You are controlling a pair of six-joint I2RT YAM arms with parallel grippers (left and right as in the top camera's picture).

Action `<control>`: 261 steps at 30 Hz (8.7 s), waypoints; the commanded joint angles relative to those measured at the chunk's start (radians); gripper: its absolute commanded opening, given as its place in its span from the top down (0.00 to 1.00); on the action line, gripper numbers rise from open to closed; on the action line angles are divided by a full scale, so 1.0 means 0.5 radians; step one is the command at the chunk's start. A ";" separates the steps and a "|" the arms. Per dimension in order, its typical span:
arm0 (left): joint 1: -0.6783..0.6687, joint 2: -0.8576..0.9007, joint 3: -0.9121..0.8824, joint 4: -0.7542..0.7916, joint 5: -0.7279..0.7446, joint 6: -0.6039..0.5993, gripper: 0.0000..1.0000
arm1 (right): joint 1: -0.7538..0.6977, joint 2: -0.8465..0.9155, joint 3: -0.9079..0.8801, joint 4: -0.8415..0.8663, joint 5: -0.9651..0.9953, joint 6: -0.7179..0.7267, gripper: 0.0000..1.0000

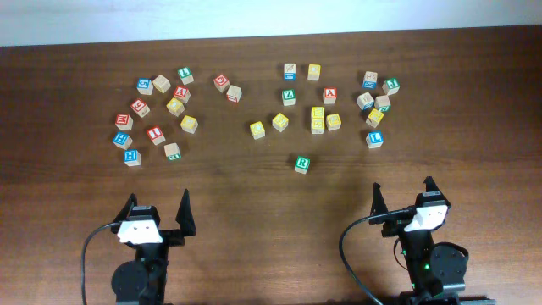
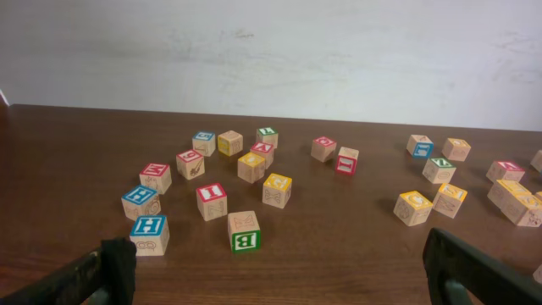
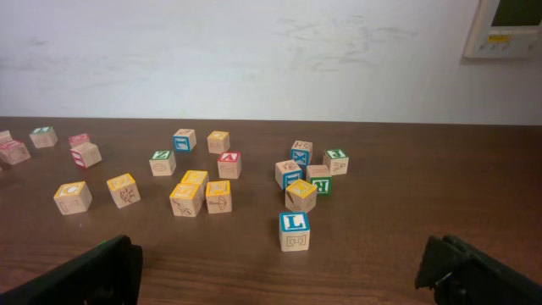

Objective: Spell out ICRA

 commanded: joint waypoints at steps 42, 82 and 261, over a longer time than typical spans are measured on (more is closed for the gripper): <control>0.016 -0.011 -0.008 -0.008 -0.014 0.031 0.01 | -0.012 -0.011 -0.011 -0.008 -0.010 0.015 0.02; 0.012 1.181 1.822 -0.539 1.680 0.410 0.01 | -0.012 -0.011 -0.011 -0.008 -0.010 0.015 0.02; -0.895 4.341 3.659 -2.432 0.220 -0.632 0.41 | -0.012 -0.011 -0.011 -0.008 -0.010 0.015 0.02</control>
